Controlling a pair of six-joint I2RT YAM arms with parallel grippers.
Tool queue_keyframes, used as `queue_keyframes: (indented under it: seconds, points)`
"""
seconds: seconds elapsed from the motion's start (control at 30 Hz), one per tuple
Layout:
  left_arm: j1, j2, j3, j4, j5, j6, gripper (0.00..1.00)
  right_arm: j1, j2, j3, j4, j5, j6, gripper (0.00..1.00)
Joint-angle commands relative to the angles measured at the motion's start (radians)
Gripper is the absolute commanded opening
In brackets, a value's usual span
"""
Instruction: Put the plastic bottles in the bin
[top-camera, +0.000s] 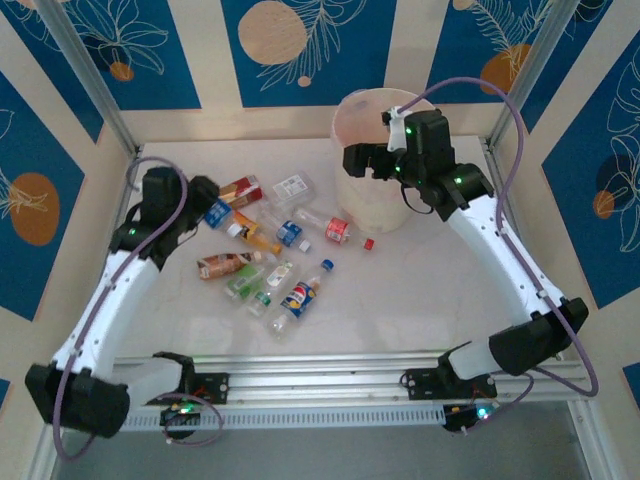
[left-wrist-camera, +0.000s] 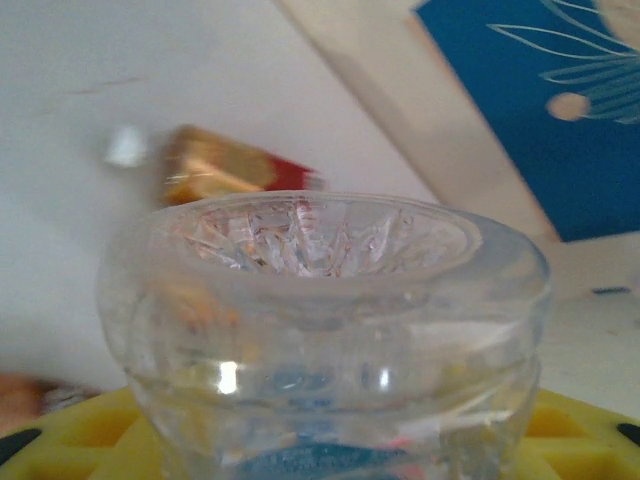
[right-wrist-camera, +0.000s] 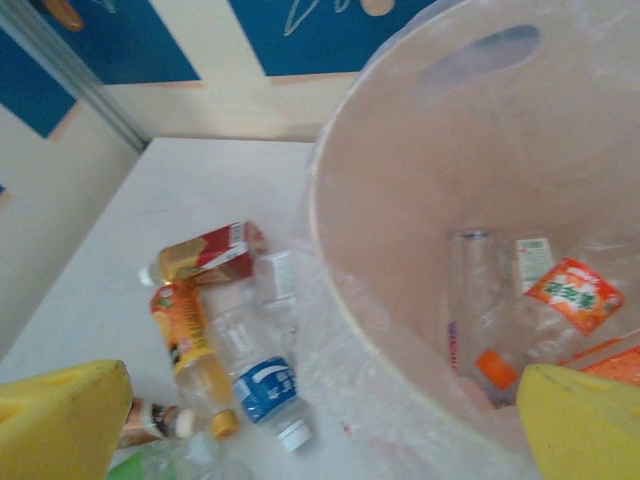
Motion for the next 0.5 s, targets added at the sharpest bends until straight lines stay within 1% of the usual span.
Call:
queue_keyframes:
  seconds: [0.0, 0.13, 0.27, 0.47]
  points:
    - [-0.045, 0.092, 0.115, 0.155, 0.072, 0.027, 0.45, 0.014, -0.044, -0.043, 0.079, -0.11, 0.054, 0.99]
    - [-0.094, 0.234, 0.253, 0.218, 0.124, 0.029, 0.45, 0.02, -0.052, -0.078, 0.107, -0.189, 0.084, 0.99]
    - [-0.126, 0.369, 0.391, 0.235, 0.194, 0.021, 0.44, 0.035, -0.053, -0.116, 0.153, -0.267, 0.107, 0.99]
    - [-0.164, 0.516, 0.541, 0.269, 0.306, -0.009, 0.43, 0.052, -0.035, -0.139, 0.215, -0.369, 0.133, 0.99]
